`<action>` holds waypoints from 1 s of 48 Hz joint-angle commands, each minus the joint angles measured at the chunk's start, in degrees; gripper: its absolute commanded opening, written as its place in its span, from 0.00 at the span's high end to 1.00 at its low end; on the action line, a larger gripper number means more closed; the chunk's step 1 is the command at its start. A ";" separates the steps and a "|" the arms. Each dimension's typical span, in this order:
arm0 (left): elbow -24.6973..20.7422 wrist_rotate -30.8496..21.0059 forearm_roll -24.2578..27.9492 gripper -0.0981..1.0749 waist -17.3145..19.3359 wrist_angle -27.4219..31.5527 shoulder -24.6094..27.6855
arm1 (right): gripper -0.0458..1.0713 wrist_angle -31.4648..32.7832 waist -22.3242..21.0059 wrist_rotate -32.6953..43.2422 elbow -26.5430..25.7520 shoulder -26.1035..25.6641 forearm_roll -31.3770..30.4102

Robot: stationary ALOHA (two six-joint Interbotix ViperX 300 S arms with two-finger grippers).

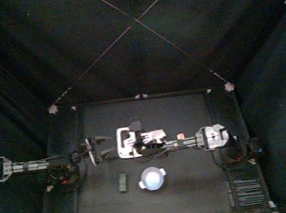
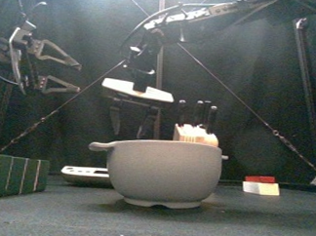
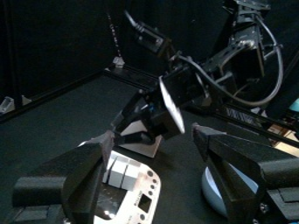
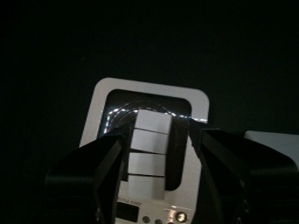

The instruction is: Grab cleaver

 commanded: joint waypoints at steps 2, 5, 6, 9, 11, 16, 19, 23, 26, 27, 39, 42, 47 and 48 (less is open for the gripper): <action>-0.62 0.00 0.18 0.03 0.18 -0.26 0.00 | 0.16 1.23 0.70 -0.26 0.62 -5.89 -1.49; -0.62 0.00 0.18 0.03 0.18 -0.26 0.00 | 0.16 1.49 1.49 -0.44 1.67 -7.29 -1.41; -0.62 0.00 0.18 0.03 0.18 -0.26 0.00 | 0.16 1.58 1.76 -0.44 2.11 -7.91 -1.41; -0.62 0.09 0.18 0.03 0.18 -0.26 0.09 | 0.16 2.11 2.55 -0.44 3.69 -9.84 -1.58; -0.62 0.09 0.18 0.03 0.18 -0.26 0.00 | 0.16 2.72 3.25 -0.35 5.01 -11.69 -1.76; -0.62 0.09 0.18 0.03 0.18 -0.26 0.09 | 0.16 2.99 4.57 0.44 7.73 -14.94 -1.23; -0.62 0.09 0.18 0.03 0.26 -0.26 0.00 | 0.16 3.08 5.36 0.53 9.05 -16.35 -0.44; -0.62 0.09 0.18 0.03 0.44 -0.26 0.00 | 0.16 3.52 6.33 0.70 10.63 -17.58 1.67; -0.62 0.09 0.18 0.03 0.62 -0.26 0.00 | 0.16 3.78 6.50 0.97 11.16 -18.37 2.72; -0.62 0.09 0.18 0.03 0.62 -0.26 0.00 | 0.16 3.78 6.59 1.14 11.25 -18.54 2.99; -0.44 0.09 0.18 0.03 0.97 -0.26 0.00 | 0.17 4.92 7.56 2.37 12.66 -18.90 6.86; -0.35 0.09 0.18 0.03 0.97 -0.26 0.00 | 0.17 5.45 7.82 2.46 13.10 -19.16 7.82; -0.35 0.09 0.18 0.03 1.05 -0.26 0.00 | 0.17 6.33 8.44 2.64 14.06 -19.34 9.05; -0.35 0.09 0.18 0.03 1.14 -0.26 0.09 | 0.17 6.50 8.53 2.64 14.15 -19.42 9.14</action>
